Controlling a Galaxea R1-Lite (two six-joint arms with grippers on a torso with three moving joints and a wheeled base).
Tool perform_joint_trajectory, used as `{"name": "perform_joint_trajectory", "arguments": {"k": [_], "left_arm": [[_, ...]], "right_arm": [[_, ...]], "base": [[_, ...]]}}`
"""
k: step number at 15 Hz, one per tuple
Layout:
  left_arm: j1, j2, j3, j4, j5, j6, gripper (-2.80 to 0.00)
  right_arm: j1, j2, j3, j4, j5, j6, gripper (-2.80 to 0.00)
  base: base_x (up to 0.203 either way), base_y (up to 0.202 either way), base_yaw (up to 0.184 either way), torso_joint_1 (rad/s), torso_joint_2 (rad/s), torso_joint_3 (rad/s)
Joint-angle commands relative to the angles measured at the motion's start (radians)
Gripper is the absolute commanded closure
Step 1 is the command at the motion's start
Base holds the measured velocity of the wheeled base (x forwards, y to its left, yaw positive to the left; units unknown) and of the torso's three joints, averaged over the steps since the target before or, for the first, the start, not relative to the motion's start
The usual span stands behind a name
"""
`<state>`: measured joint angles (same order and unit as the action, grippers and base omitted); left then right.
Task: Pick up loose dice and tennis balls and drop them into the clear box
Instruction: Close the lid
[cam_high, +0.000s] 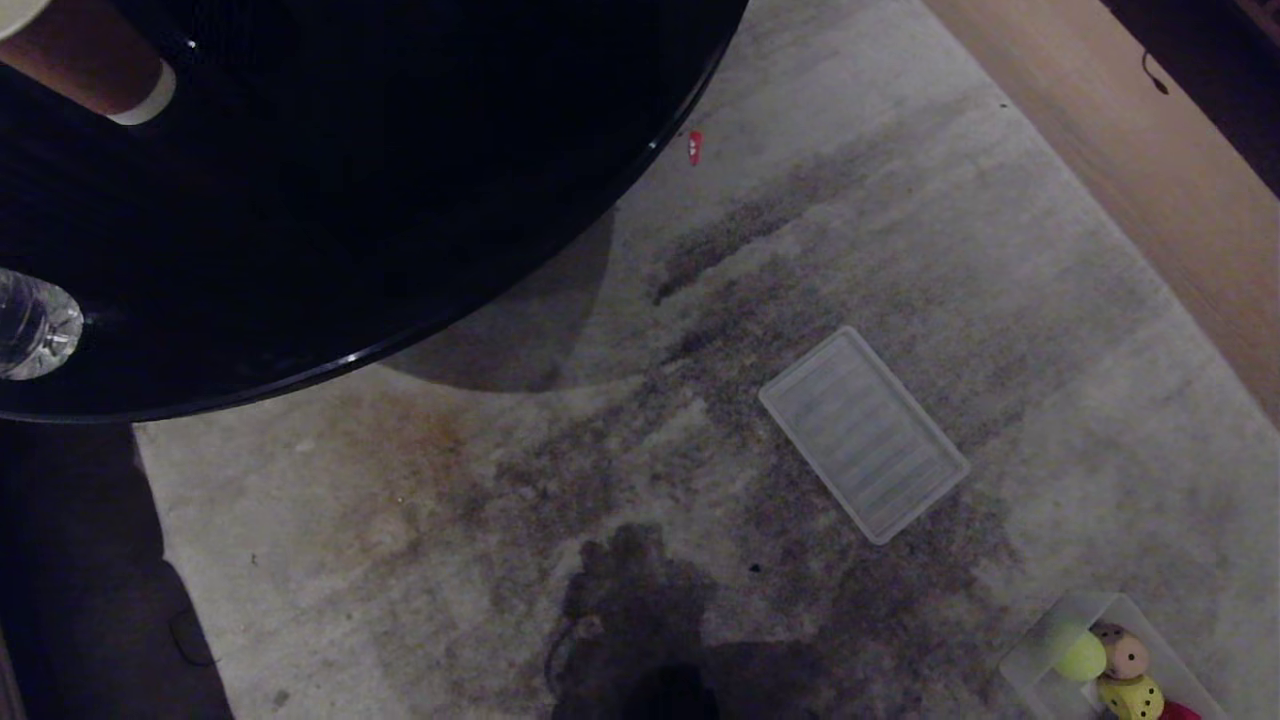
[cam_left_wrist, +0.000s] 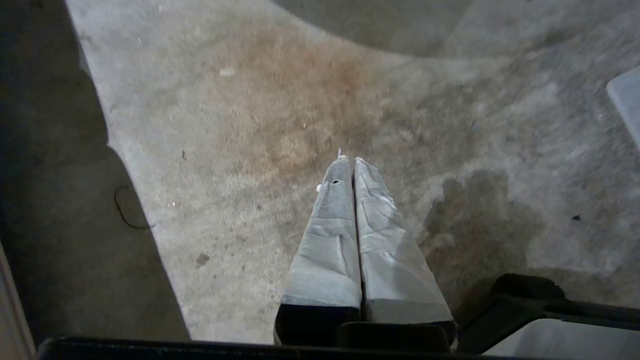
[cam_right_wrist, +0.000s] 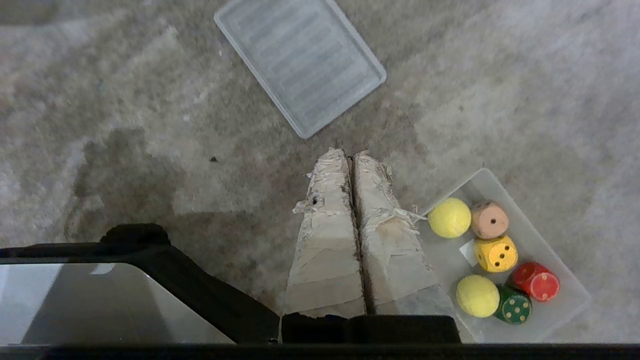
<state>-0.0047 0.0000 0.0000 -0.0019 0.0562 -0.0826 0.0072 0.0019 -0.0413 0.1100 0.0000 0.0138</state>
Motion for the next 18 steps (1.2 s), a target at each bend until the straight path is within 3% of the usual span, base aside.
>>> {"name": "perform_joint_trajectory", "arguments": {"k": [1,18], "left_arm": [[0.000,0.002,0.002,0.000,0.001,0.000,0.00],[0.000,0.002,0.002,0.000,-0.003,0.017,0.00]], "right_arm": [[0.001,0.000,0.000,0.000,0.000,0.000,0.00],[0.002,0.000,0.000,0.000,0.003,-0.005,0.00]], "base": [[0.000,0.000,0.000,0.003,0.00,-0.191],[0.000,0.000,0.000,0.002,0.00,-0.197]]}}
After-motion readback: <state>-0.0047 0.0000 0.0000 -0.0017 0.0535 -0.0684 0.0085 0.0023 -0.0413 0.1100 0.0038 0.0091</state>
